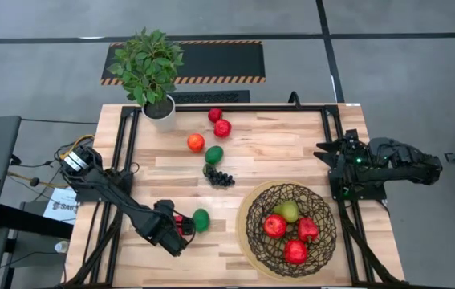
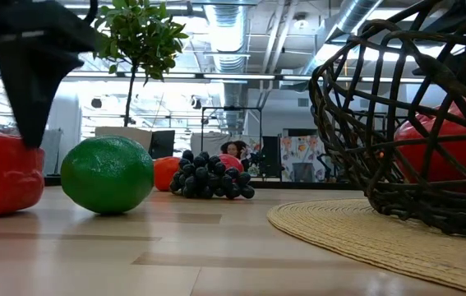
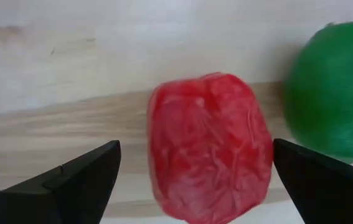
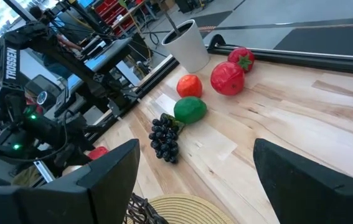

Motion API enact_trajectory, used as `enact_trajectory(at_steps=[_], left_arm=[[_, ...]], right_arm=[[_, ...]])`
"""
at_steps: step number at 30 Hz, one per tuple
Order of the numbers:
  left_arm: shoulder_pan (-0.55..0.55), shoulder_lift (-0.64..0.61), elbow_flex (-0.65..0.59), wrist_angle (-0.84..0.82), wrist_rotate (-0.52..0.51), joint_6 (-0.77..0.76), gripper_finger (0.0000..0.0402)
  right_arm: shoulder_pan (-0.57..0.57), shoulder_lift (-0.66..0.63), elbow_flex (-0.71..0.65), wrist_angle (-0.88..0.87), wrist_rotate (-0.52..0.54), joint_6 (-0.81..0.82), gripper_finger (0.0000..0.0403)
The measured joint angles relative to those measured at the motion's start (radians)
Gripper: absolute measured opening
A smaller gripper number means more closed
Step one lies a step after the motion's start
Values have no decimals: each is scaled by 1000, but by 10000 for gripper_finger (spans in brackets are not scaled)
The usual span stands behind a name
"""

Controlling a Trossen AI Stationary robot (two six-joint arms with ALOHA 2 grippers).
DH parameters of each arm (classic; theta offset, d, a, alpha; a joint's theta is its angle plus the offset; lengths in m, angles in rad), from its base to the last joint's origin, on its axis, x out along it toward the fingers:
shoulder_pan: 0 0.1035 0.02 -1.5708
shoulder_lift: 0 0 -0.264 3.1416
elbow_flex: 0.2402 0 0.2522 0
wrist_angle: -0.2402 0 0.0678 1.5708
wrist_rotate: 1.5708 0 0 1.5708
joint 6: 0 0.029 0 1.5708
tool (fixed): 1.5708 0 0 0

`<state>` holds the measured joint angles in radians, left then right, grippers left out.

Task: Build produce basket
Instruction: Put the red bell pepper into the black wire basket

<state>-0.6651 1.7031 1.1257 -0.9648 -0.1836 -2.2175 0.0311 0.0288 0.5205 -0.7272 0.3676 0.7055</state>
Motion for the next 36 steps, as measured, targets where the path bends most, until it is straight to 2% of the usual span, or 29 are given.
enact_trajectory(at_steps=[7, 20, 26, 36], left_arm=[[1, 0, -18, 23, 46, 9, 384], [2, 0, -18, 25, 69, 28, 292], [4, 0, -18, 35, 35, 11, 262], [26, -71, 41, 9, -81, 33, 255]], right_arm=[[0, 0, 0, -3, 0, -5, 333], [0, 0, 0, -3, 0, -7, 333], [0, 0, 0, -3, 0, -7, 333], [0, 0, 0, -3, 0, -7, 333]])
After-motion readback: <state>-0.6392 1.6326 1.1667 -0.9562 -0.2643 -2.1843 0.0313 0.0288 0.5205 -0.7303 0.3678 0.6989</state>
